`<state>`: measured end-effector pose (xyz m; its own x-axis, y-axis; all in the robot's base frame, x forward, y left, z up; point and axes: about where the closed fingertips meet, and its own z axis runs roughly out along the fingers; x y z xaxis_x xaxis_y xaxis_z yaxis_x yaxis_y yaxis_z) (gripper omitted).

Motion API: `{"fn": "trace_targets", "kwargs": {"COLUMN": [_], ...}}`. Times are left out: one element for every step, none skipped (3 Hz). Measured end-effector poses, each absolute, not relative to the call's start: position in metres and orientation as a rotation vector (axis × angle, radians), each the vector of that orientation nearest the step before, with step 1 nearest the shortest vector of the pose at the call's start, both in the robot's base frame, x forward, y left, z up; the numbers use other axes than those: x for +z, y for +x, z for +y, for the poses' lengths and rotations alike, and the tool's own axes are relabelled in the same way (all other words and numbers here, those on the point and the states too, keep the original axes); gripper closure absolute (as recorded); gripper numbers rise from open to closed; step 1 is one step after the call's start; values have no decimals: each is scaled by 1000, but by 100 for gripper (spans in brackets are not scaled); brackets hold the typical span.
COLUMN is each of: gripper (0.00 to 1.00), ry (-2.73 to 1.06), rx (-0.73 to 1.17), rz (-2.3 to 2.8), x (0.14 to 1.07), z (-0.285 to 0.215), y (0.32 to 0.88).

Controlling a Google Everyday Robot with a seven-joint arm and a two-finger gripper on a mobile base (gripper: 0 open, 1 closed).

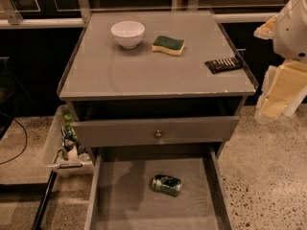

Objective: Pick green can from middle drawer and place on counter

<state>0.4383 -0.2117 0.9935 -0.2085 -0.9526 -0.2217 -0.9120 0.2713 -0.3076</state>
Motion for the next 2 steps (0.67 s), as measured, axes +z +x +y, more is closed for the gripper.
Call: {"fn": "trace_targets", "kwargs": {"gripper": [0,0], "ry": [-1694,-1692], "rx": [-154,-142], "rz": [2185,2211], "x": [993,978], "z": [-212,-213], "y": [438,438]}}
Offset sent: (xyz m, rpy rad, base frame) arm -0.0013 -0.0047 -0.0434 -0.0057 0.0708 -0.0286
